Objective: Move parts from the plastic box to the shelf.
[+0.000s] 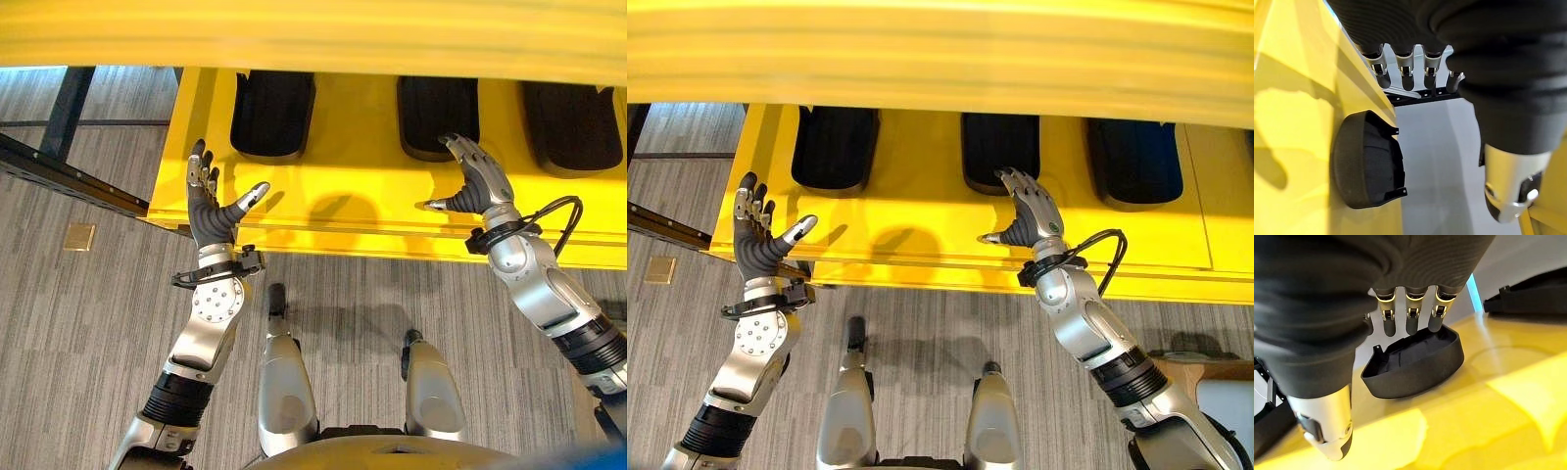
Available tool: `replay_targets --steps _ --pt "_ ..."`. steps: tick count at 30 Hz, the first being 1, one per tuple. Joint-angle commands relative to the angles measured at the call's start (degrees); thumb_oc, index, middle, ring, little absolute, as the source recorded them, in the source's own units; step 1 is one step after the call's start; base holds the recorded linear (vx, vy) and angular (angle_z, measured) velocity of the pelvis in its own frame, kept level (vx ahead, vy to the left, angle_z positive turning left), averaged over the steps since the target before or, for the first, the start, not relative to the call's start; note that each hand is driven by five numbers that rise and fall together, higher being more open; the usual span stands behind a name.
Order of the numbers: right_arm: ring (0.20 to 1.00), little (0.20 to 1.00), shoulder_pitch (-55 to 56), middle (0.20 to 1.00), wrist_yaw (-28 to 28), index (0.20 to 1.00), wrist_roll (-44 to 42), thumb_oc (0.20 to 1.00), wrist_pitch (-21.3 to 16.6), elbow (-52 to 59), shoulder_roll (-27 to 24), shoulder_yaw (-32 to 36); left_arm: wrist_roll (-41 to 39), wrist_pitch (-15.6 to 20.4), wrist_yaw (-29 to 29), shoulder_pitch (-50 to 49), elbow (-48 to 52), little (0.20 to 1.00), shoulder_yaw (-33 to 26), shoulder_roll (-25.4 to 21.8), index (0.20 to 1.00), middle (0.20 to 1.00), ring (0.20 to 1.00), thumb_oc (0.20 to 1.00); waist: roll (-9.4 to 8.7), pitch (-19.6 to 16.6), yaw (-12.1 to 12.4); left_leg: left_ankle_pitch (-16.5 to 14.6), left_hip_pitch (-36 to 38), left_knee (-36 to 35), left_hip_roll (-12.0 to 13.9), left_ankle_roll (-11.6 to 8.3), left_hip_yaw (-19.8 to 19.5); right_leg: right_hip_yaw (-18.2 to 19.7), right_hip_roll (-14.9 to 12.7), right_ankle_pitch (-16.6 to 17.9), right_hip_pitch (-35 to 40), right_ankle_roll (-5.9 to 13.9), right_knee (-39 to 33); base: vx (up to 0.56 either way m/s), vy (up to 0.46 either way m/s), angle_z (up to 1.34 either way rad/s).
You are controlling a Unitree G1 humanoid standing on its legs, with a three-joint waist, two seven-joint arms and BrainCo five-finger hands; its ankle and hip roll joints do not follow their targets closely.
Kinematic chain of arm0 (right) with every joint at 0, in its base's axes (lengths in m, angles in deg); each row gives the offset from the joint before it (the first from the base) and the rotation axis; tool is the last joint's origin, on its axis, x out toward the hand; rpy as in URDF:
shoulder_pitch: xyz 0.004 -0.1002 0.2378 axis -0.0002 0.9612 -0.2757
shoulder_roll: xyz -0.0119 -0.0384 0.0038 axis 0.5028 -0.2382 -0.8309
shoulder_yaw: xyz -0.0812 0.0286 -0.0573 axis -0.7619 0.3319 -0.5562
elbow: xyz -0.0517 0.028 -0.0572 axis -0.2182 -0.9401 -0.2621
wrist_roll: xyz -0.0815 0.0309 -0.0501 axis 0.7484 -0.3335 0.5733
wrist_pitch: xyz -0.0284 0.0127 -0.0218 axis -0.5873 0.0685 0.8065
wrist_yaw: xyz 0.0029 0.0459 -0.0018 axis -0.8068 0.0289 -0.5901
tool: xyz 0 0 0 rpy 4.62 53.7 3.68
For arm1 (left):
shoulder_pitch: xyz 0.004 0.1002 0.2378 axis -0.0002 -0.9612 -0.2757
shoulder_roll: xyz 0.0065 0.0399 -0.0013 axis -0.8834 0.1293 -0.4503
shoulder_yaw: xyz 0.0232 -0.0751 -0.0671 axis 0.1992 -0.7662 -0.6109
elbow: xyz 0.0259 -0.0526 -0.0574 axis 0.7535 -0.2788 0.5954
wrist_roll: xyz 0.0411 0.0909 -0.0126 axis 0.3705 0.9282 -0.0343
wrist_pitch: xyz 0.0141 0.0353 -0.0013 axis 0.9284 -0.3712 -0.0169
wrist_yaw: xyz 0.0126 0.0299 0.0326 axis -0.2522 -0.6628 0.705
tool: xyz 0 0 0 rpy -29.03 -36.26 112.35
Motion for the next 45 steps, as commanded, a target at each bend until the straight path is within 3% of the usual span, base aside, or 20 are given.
replay_targets --steps 1,20,33,45 --pt "1.000 1.000 -6.1 1.000 1.7 1.000 5.8 1.000 -0.4 3.0 1.3 1.6 0.1 2.4 -0.4 1.8 4.7 1.000 -1.5 -2.6 1.000 1.000 1.000 1.000 -2.09 -1.3 0.3 -7.7 4.7 5.2 1.6 -5.37 1.3 1.1 0.3 2.6 0.0 -2.52 -1.3 -0.04 0.005 0.01" --pt "1.000 1.000 -10.5 1.000 -5.3 1.000 13.8 1.000 3.2 2.4 -1.4 -0.6 -1.5 1.4 -3.0 2.0 5.3 1.000 -2.2 -3.3 1.000 1.000 1.000 1.000 -1.74 0.0 0.6 -7.4 3.3 5.4 1.3 -5.24 1.3 0.8 0.2 2.0 -1.9 -2.99 0.3 0.00 0.001 0.00" --pt "1.000 1.000 -13.4 1.000 -12.1 1.000 19.1 1.000 3.3 1.0 -3.7 -3.1 -2.3 0.6 -5.4 1.7 5.8 1.000 -2.8 -3.8 1.000 1.000 1.000 1.000 -2.16 0.0 1.5 -7.7 2.8 6.3 0.8 -4.93 1.1 -0.1 0.1 1.3 -1.9 -3.46 1.4 0.01 -0.003 0.00" --pt "1.000 1.000 -14.4 1.000 -15.4 1.000 18.3 1.000 7.5 0.1 -3.1 -5.3 -2.0 0.5 -5.8 1.8 5.7 1.000 -2.7 -3.6 1.000 1.000 1.000 1.000 -2.62 0.3 2.0 -8.2 2.6 6.9 0.3 -4.64 0.9 -0.4 0.2 1.1 -1.9 -3.68 1.9 0.00 0.000 0.00"
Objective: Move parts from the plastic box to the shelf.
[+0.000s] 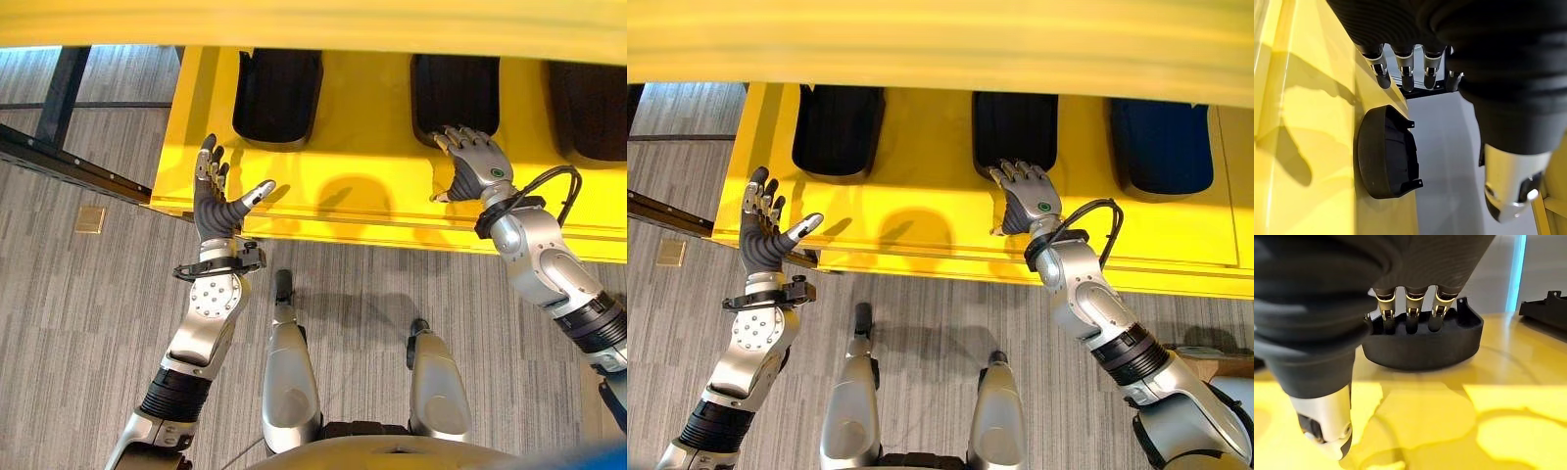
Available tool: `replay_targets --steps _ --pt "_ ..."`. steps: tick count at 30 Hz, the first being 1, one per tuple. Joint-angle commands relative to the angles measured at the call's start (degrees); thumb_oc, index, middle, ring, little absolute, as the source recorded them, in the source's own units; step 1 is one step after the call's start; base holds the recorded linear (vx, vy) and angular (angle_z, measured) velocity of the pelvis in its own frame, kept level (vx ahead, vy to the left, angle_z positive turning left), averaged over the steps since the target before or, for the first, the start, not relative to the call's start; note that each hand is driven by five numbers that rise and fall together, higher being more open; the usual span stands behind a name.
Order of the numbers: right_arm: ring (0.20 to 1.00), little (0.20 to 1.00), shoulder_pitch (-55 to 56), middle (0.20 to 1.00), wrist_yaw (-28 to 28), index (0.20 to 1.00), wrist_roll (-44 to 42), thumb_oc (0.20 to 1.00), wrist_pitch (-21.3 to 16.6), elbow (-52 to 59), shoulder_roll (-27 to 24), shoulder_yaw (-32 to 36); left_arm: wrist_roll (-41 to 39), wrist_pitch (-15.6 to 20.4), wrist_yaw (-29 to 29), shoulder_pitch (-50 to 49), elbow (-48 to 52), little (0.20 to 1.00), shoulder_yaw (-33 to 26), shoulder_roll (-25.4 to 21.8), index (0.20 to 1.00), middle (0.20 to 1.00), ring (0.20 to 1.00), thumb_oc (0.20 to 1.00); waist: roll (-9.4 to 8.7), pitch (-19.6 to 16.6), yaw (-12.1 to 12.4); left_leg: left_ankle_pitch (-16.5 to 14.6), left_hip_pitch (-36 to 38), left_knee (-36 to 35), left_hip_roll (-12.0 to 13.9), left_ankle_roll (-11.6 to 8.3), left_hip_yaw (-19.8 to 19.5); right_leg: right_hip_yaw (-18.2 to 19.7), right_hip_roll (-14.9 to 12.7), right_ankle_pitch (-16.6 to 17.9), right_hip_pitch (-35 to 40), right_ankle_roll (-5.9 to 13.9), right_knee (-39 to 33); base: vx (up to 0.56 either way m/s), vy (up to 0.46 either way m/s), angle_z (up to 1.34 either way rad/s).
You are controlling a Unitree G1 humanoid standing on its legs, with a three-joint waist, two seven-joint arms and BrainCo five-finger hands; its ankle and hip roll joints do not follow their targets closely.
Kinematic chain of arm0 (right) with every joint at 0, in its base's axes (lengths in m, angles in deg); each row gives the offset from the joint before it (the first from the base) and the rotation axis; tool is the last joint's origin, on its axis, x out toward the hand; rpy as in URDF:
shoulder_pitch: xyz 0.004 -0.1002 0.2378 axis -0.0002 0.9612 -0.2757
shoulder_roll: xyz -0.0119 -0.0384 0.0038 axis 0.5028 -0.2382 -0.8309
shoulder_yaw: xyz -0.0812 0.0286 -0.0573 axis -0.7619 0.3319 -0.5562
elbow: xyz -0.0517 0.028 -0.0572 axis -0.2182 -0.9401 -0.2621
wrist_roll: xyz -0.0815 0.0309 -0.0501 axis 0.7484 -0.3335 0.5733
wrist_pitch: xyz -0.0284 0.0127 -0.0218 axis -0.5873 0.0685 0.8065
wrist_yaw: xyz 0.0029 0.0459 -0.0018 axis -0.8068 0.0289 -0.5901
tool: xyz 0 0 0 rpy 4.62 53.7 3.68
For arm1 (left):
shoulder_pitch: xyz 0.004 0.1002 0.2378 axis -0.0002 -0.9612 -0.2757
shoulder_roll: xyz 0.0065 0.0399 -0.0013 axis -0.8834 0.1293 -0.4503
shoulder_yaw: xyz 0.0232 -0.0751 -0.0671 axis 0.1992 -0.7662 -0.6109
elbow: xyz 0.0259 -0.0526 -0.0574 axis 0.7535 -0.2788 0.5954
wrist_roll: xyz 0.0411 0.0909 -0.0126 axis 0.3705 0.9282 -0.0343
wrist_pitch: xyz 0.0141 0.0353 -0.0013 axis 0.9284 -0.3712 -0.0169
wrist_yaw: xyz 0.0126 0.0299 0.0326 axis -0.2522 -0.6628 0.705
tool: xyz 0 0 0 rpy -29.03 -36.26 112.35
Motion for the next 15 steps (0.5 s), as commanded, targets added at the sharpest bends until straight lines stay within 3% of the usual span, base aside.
replay_targets --steps 1,15 --pt "1.000 1.000 -7.3 1.000 -0.8 1.000 1.2 1.000 1.9 -0.3 0.1 -0.2 0.3 1.6 -1.0 0.8 5.3 1.000 -2.3 -2.9 1.000 1.000 1.000 1.000 -3.78 -1.5 0.4 -7.8 4.5 5.6 0.3 -3.98 1.0 -0.6 0.2 1.7 0.4 -3.43 0.0 0.00 0.000 0.00" --pt "1.000 1.000 -7.5 1.000 -0.9 1.000 -2.3 1.000 2.4 -1.5 1.1 -1.0 1.0 1.4 -1.8 0.6 5.5 1.000 -2.3 -3.0 1.000 1.000 1.000 1.000 -4.07 -1.5 0.8 -8.5 4.6 6.3 -0.3 -3.54 0.8 -0.8 0.3 1.6 1.0 -3.58 0.1 0.00 0.000 0.00"
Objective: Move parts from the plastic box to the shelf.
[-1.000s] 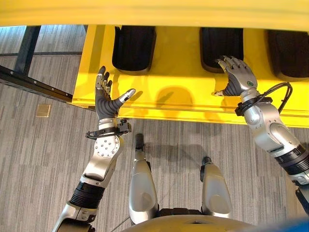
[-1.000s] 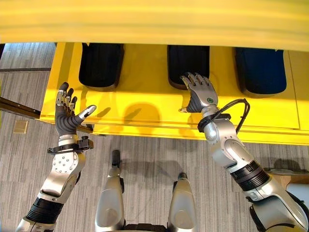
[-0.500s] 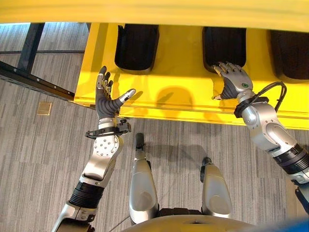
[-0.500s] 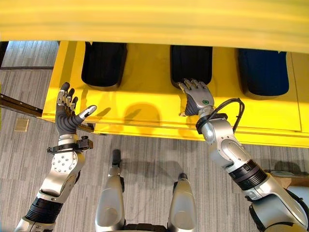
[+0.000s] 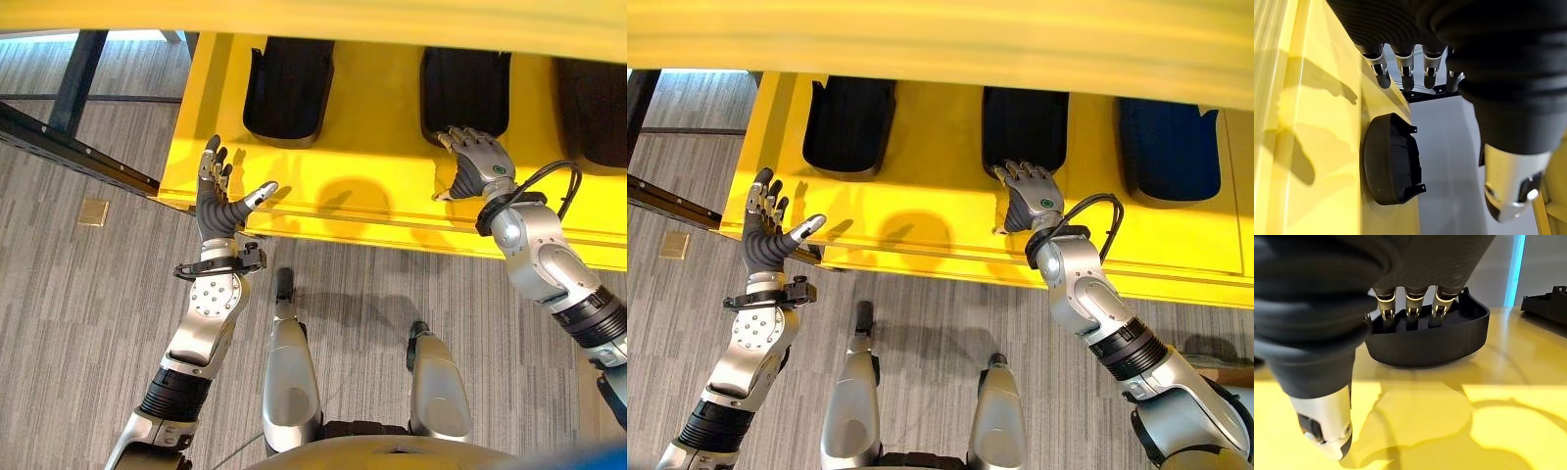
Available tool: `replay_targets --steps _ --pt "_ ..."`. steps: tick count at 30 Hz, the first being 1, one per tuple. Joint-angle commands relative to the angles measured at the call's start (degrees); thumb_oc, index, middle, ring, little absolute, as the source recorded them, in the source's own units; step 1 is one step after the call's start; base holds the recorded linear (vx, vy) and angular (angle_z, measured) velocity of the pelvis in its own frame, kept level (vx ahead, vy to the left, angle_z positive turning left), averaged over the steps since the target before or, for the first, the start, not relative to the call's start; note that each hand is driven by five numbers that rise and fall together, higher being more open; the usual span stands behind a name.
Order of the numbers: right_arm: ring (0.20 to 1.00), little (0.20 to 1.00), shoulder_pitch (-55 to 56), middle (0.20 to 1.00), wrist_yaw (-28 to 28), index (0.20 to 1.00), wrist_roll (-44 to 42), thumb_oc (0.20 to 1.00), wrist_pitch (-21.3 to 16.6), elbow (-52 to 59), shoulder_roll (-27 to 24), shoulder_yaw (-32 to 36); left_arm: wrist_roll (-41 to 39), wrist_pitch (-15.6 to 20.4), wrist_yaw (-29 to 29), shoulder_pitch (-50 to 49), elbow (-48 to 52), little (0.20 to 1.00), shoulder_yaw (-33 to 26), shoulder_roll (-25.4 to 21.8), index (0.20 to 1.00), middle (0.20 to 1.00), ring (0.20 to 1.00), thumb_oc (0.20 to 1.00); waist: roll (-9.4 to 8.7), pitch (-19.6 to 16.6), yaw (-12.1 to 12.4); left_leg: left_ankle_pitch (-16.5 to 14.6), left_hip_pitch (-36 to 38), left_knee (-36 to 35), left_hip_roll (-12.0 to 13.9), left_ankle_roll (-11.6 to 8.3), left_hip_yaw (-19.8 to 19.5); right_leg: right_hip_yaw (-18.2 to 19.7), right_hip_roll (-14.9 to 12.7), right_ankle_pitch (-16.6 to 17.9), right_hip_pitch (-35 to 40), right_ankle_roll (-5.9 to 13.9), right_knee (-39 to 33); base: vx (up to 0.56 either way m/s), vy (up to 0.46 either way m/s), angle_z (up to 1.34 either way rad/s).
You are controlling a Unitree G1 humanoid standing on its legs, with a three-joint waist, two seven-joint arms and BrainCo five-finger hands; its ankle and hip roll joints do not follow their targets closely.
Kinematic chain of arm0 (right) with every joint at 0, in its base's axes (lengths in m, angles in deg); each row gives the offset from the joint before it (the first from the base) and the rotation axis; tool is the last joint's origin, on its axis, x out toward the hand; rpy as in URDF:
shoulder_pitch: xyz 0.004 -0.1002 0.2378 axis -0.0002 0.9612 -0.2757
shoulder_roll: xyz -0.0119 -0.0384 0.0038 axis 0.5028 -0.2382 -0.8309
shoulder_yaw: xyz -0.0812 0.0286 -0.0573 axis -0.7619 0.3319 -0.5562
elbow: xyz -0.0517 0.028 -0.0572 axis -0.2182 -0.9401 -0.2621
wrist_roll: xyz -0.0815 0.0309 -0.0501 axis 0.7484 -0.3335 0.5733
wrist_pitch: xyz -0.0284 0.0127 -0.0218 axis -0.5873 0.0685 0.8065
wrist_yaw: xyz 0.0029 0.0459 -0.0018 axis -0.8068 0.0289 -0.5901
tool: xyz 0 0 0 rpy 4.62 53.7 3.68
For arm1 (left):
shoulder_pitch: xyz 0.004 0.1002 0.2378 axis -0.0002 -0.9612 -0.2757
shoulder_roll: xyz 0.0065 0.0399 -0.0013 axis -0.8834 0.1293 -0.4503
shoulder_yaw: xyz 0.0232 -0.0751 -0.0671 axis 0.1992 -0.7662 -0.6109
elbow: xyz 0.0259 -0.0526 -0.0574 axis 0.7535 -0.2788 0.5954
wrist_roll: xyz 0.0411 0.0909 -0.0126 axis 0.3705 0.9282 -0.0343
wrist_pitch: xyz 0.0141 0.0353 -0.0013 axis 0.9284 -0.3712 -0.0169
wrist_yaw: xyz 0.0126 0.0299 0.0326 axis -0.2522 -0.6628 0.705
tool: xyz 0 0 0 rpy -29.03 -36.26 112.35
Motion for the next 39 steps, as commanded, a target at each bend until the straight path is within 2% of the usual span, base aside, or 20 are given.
replay_targets --steps 1,11,39 --pt "1.000 1.000 -5.8 1.000 1.5 1.000 -0.7 1.000 -0.3 -1.0 1.1 -0.4 1.0 2.3 -0.5 0.5 5.5 1.000 -2.2 -3.0 1.000 1.000 1.000 1.000 -3.66 -1.5 -0.6 -8.5 5.1 5.1 -0.1 -3.46 1.3 -0.6 0.3 1.5 0.7 -3.62 -0.1 0.00 0.000 0.00" --pt "1.000 1.000 -5.0 1.000 -1.4 1.000 -1.0 1.000 0.8 0.8 1.1 -0.4 1.3 2.2 -0.2 0.9 5.4 1.000 -2.0 -3.2 1.000 1.000 1.000 1.000 -3.97 -1.4 -0.7 -9.5 4.8 6.3 -0.8 -3.03 1.2 -0.3 0.6 1.3 0.8 -3.80 0.3 0.00 0.000 0.00" --pt "1.000 1.000 -3.5 1.000 -2.7 1.000 -0.8 1.000 0.5 2.5 0.9 -0.4 1.6 2.3 0.8 1.1 5.3 1.000 -1.5 -3.0 1.000 1.000 1.000 1.000 -4.50 -1.6 -1.4 -10.5 5.4 7.0 -1.1 -2.50 1.6 0.1 1.0 1.5 1.2 -4.02 0.2 0.00 0.000 0.00"
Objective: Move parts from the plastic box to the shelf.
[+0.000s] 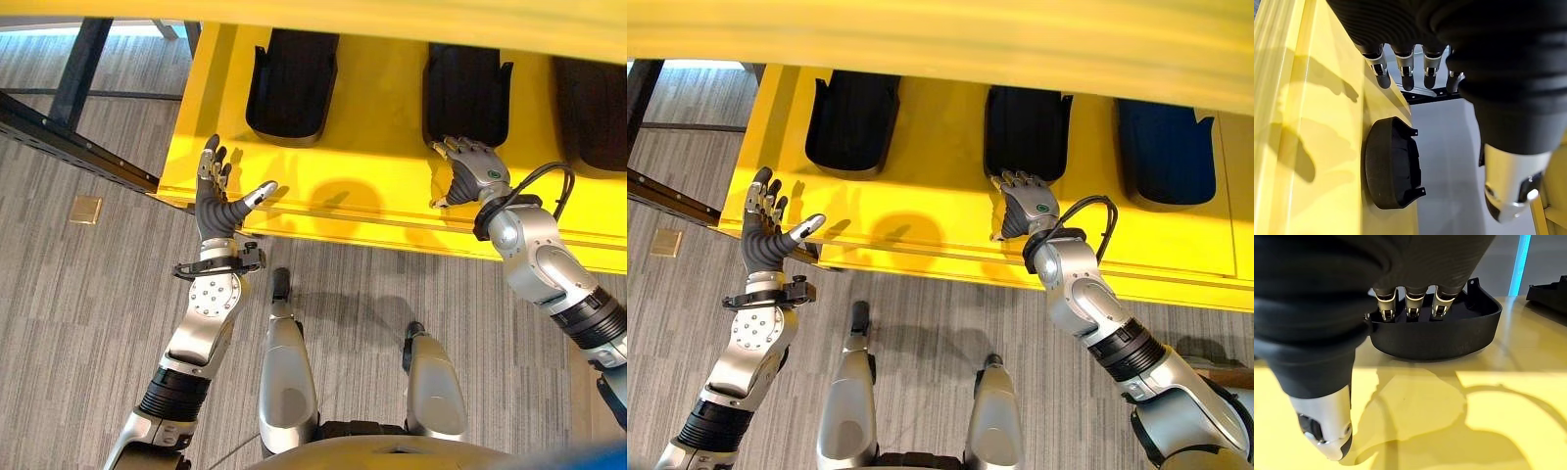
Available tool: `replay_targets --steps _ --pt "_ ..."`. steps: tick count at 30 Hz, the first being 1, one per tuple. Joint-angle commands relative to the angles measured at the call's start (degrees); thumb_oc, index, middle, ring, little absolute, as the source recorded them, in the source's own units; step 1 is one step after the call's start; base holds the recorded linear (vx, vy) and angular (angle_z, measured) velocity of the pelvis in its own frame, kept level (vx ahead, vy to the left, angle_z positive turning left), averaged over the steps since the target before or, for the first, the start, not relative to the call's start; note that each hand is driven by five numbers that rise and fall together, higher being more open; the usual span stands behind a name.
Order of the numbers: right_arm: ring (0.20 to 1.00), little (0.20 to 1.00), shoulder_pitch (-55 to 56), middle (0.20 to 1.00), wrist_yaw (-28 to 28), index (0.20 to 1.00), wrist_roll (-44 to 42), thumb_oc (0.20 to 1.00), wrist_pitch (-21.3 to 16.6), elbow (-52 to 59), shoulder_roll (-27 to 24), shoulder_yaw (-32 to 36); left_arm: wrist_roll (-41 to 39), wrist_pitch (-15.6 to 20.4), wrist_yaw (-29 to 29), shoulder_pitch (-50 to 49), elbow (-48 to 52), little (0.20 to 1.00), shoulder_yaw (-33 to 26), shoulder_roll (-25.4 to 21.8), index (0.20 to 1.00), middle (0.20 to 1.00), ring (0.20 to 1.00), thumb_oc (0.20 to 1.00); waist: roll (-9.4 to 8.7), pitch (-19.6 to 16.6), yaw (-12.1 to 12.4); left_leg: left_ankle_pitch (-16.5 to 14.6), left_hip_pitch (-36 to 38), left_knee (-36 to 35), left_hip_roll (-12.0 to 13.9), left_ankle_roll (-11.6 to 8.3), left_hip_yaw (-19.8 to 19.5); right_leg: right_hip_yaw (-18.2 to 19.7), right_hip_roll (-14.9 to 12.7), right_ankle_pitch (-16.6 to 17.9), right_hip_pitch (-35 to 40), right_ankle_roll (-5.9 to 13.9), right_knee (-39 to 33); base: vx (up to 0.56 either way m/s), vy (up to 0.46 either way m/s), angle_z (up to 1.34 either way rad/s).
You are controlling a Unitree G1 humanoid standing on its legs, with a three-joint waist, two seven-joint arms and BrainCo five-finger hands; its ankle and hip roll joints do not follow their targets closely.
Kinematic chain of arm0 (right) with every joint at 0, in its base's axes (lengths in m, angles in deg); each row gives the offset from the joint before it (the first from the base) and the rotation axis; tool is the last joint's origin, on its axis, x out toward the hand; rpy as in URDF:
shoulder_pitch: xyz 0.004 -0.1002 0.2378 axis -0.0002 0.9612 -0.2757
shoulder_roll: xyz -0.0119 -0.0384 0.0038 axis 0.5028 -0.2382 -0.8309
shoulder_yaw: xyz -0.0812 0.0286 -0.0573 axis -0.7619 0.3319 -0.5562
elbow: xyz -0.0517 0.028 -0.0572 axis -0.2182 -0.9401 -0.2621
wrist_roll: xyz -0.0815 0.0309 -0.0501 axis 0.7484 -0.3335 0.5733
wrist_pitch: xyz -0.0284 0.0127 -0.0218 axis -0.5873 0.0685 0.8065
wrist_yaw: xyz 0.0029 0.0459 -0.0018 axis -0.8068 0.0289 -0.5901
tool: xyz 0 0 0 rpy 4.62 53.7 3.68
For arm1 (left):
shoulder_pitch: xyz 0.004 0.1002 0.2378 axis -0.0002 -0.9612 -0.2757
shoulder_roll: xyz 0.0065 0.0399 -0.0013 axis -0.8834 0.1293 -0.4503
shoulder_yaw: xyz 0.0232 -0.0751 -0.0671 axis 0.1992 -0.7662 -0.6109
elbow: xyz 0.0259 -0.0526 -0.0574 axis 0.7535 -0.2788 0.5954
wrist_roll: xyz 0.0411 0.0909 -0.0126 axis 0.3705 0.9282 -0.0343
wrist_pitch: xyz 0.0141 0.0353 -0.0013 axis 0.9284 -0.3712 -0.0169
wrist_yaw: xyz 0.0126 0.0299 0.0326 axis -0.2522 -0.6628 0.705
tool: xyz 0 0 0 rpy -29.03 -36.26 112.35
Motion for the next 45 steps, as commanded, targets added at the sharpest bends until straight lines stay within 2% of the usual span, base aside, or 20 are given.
replay_targets --steps 1,12,24,28,37,41,45 --pt "1.000 1.000 -3.4 1.000 0.0 1.000 0.4 1.000 0.0 2.4 0.8 0.3 1.5 2.3 0.6 1.0 5.3 1.000 -1.5 -2.8 1.000 1.000 1.000 1.000 -2.98 -1.8 -1.1 -9.4 6.0 5.3 -0.3 -2.44 1.7 0.1 1.8 1.4 0.9 -4.18 0.4 0.00 0.000 0.00" --pt "1.000 1.000 -1.9 1.000 0.3 1.000 -1.2 1.000 -0.3 5.8 0.0 1.0 1.5 1.9 0.9 0.9 5.7 1.000 -1.5 -2.8 1.000 1.000 1.000 1.000 -3.11 -1.6 -1.8 -9.8 6.1 5.5 -0.2 -2.26 2.0 0.5 2.2 1.2 0.4 -4.33 1.0 0.00 0.000 0.00" --pt "1.000 1.000 -0.1 1.000 -0.5 1.000 -1.0 1.000 -1.0 9.2 -0.7 1.9 1.3 1.8 3.9 0.9 5.8 1.000 -1.6 -3.0 1.000 1.000 1.000 1.000 -3.17 -1.5 -2.5 -10.4 6.0 6.1 -0.5 -2.10 1.9 0.9 2.5 0.8 -0.3 -4.58 2.2 0.00 0.005 -0.02" --pt "1.000 1.000 0.1 1.000 -0.8 1.000 -0.9 1.000 -0.1 9.6 -0.6 2.1 2.4 1.8 3.6 1.2 5.6 1.000 -1.5 -3.0 1.000 1.000 1.000 1.000 -3.28 -1.5 -2.6 -10.5 6.0 6.3 -0.5 -2.07 2.0 1.0 2.6 0.7 -0.5 -4.65 2.4 0.00 0.003 -0.01" --pt "1.000 1.000 0.6 1.000 -0.9 1.000 -1.8 1.000 0.6 8.2 0.0 2.3 2.2 1.9 2.4 1.2 5.5 1.000 -1.1 -2.6 1.000 1.000 1.000 1.000 -3.27 -1.6 -2.6 -10.6 6.2 6.2 -0.7 -1.97 1.9 0.9 2.6 0.9 -0.3 -4.71 2.2 0.00 0.000 0.00" --pt "1.000 1.000 0.3 1.000 2.4 1.000 -1.5 1.000 0.9 6.1 0.8 2.0 2.3 1.5 2.8 1.4 5.7 1.000 -0.9 -2.6 1.000 1.000 1.000 1.000 -3.05 -1.6 -2.5 -10.6 6.3 6.1 -0.8 -1.97 1.9 0.8 2.6 0.9 -0.2 -4.74 2.1 0.00 0.000 0.00" --pt "1.000 1.000 -0.4 1.000 2.3 1.000 -1.8 1.000 1.6 4.5 1.6 1.9 2.2 1.6 2.6 1.6 5.5 1.000 -0.7 -2.5 1.000 1.000 1.000 1.000 -2.79 -1.5 -2.3 -10.5 6.2 6.0 -0.9 -1.95 1.8 0.7 2.5 0.9 -0.2 -4.79 2.0 0.00 0.000 0.00"
